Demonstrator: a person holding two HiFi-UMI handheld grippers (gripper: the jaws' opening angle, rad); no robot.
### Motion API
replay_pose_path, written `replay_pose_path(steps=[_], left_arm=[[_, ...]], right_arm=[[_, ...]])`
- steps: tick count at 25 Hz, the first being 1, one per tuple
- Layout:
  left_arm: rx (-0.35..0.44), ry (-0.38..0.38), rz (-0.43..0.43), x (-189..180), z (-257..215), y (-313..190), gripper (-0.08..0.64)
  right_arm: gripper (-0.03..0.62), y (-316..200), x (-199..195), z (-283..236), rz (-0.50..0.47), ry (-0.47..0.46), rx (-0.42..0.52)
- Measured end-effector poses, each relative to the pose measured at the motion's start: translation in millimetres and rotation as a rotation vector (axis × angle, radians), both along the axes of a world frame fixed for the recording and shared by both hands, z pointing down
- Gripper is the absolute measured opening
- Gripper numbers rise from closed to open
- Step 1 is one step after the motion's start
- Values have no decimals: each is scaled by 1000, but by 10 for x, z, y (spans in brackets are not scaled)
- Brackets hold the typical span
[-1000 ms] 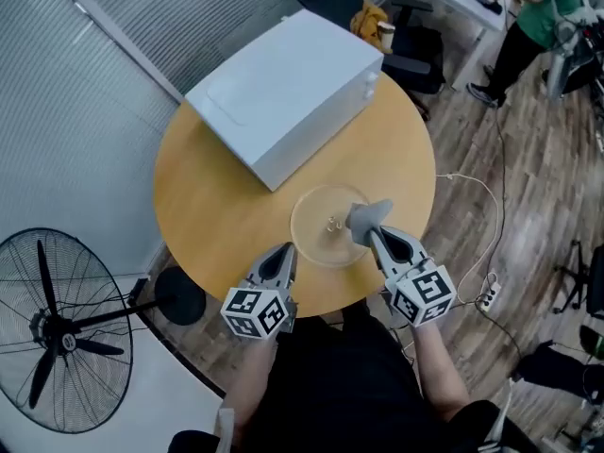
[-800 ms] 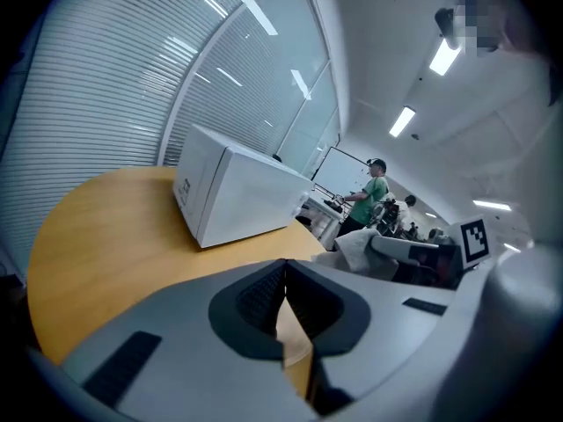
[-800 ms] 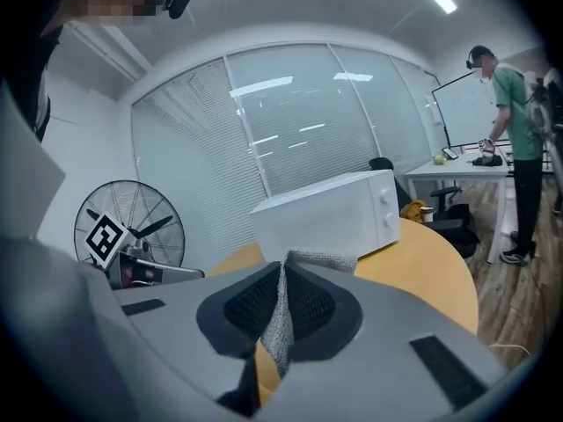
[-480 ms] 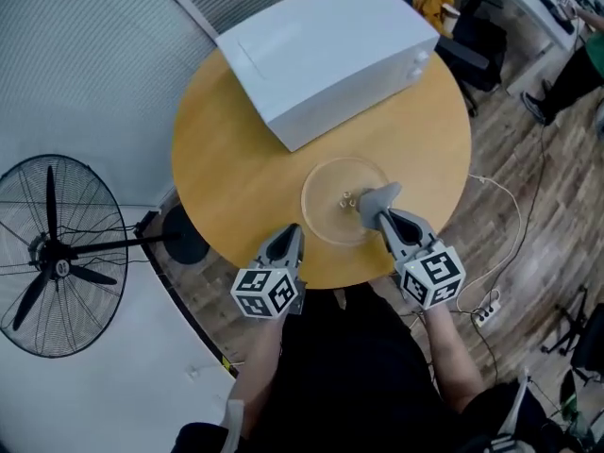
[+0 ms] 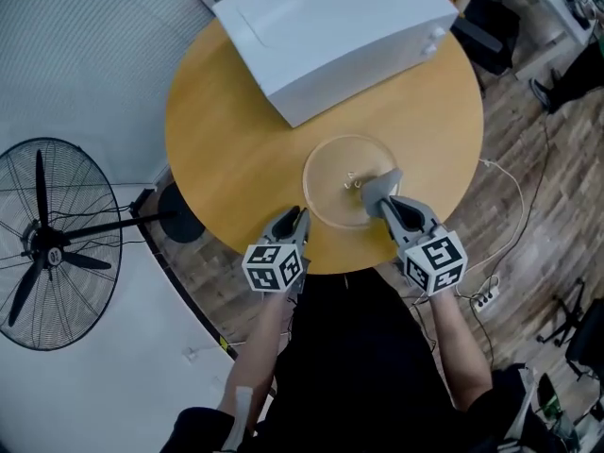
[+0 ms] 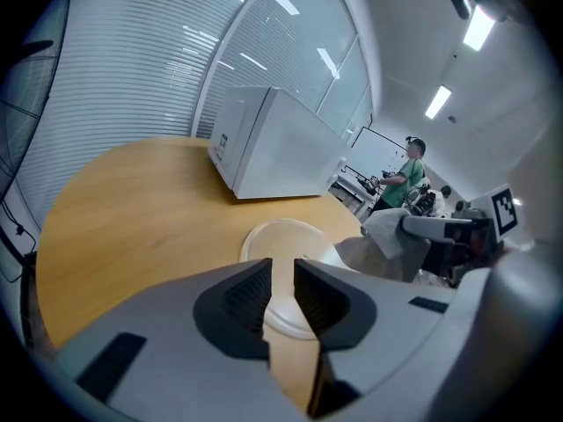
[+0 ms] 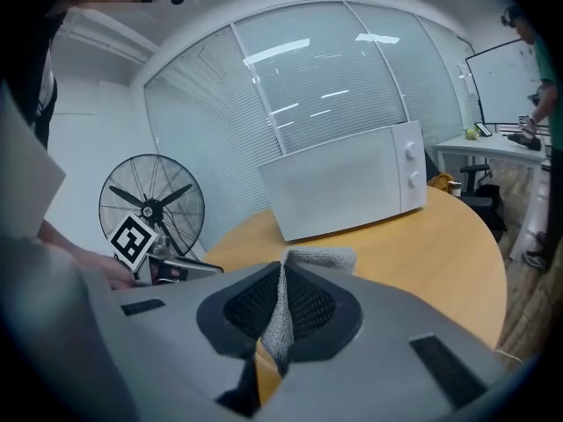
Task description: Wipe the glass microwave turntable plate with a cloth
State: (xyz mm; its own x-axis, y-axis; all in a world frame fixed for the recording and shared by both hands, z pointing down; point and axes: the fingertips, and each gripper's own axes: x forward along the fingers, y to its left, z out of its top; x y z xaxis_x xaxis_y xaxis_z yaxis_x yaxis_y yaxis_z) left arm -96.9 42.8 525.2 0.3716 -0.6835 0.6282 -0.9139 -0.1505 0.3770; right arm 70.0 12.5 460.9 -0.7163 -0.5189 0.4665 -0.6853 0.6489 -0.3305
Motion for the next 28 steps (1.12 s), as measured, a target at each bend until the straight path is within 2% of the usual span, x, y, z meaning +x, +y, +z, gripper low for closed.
replay_pose_path(steps=[4,9,13,18,28], left_arm=[[-48,25,14,-13,262,-115,70],[-118,13,37,-41,616,-239,113],[-156,53,18,-57,757,-315,128],[-178,57,10,-76,857,-348,133],[-173,3,39,-15,929,-371,130]], right_arm=[[20,29,-26,157,-6,35,-28],[20,0,-24,342,3,85,-52],[20,-37,-11,465,19,102,-75],[20,-74,-10,563,43,107,-100],[20,-59,43,680,77,124,-120]])
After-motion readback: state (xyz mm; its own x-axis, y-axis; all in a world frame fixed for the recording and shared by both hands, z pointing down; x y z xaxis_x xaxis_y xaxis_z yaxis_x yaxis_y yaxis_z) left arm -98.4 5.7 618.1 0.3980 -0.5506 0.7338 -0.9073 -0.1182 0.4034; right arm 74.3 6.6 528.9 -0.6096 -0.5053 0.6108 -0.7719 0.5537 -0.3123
